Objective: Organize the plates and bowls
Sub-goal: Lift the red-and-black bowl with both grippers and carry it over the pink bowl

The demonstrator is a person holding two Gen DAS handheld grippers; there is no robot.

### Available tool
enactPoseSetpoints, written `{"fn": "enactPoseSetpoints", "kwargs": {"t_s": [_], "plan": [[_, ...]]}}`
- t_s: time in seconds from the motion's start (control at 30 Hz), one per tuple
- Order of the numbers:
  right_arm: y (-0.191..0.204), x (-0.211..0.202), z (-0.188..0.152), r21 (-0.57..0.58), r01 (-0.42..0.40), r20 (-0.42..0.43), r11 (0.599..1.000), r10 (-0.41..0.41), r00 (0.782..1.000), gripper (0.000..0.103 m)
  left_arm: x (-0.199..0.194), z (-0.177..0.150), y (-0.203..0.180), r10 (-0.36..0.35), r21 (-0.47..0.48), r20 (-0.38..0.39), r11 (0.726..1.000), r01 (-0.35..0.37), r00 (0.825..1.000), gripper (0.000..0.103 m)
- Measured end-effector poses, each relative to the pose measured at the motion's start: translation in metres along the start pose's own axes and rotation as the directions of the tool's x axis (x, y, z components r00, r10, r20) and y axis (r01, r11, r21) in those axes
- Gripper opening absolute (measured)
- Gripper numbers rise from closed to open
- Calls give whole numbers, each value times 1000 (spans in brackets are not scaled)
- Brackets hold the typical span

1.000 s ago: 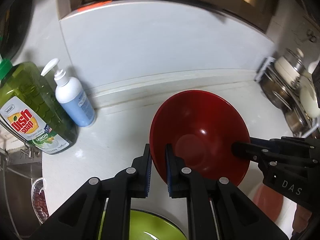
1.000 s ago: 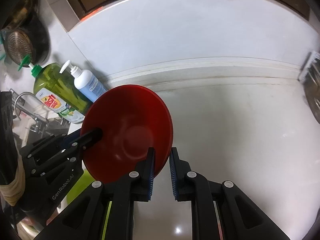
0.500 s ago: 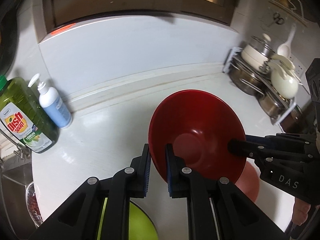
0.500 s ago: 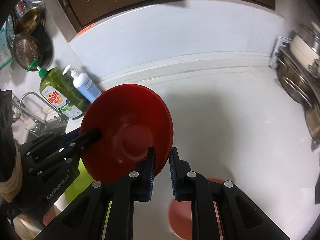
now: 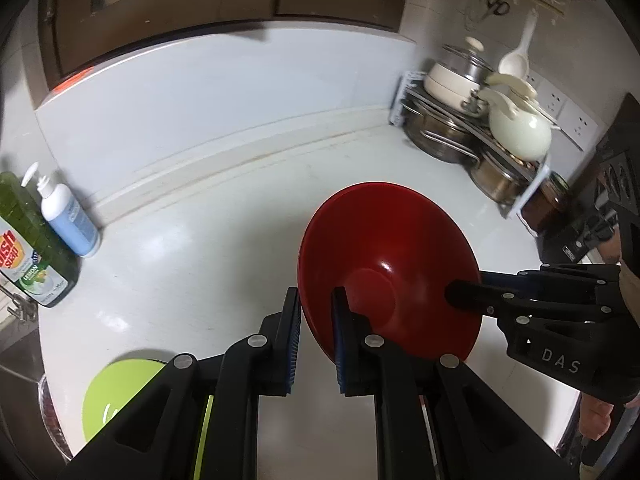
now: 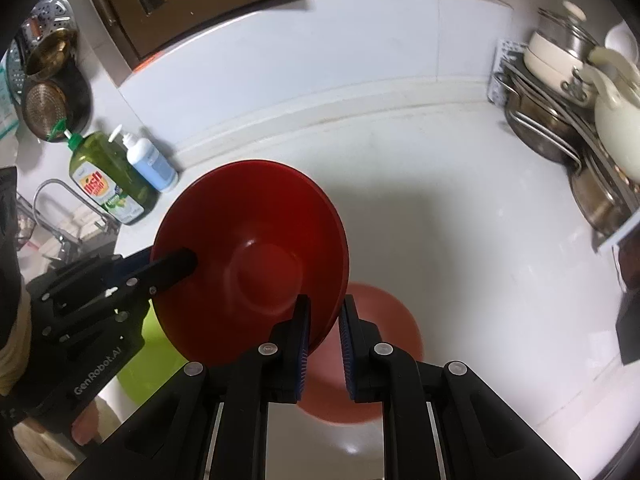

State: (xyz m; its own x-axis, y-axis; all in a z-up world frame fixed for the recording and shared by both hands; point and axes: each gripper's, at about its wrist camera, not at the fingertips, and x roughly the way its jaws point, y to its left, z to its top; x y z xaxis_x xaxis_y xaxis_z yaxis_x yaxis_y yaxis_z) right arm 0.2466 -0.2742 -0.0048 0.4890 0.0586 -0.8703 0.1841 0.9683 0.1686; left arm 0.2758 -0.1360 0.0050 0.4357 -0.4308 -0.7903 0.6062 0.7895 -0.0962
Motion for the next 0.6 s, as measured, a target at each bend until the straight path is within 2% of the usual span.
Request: {"fn": "enactPoseSetpoints", "kwargs": {"t_s": [0.6], "plan": [[-49,16,-41,73,23,-88,997,-16,996,16,44,-28,-40,-36,40,-148,998,43,988,16]]}}
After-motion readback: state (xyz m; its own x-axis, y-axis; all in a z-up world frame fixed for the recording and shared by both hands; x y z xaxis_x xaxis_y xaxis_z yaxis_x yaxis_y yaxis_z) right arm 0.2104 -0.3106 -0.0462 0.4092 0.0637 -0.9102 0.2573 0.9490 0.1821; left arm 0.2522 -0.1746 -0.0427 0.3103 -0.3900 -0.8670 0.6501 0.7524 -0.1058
